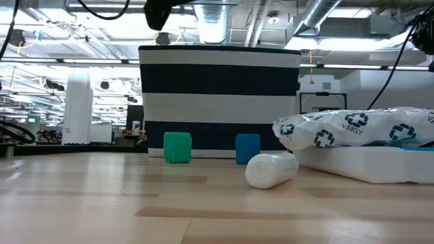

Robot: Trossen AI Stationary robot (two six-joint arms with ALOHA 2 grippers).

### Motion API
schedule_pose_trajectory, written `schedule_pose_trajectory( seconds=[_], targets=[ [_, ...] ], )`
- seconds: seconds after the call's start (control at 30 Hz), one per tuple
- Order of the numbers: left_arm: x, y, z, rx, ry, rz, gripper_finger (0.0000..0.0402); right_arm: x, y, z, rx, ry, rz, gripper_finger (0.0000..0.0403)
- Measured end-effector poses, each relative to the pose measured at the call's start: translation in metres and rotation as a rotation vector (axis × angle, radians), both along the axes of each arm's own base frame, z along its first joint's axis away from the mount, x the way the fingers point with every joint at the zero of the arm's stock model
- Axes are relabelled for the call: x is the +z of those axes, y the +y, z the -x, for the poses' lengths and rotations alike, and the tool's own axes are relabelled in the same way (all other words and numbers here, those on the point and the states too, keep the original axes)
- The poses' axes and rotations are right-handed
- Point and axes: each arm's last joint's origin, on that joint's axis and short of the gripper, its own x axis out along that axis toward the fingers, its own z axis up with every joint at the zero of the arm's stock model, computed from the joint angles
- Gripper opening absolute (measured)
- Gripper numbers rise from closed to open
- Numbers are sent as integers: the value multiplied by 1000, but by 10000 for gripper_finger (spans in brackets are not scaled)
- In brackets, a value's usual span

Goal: Pick & place medical supplies in basket/bin
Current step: Put the sterile items into the bin

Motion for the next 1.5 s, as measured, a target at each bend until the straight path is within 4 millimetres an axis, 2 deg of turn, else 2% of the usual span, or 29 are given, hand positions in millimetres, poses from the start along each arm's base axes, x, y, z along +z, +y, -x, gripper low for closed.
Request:
schedule_pose_trajectory(
  seconds=[0.17,0.53,0.67,1.03,1.5],
  targets=[
    [-2,10,-2,8,20,2,222,0,-2,-3,-36,7,-17,45],
    [-2,18,-4,-26,22,-4,222,-7,6,-12,-90,87,-103,207],
    [-2,19,-4,-24,23,-5,222,-14,12,-21,-134,106,-110,244],
    [-3,18,-4,-49,38,7,222,-34,22,-38,-205,215,-110,256],
    [-4,18,-4,-48,43,22,222,-34,23,-41,-233,174,-138,256]
  ],
)
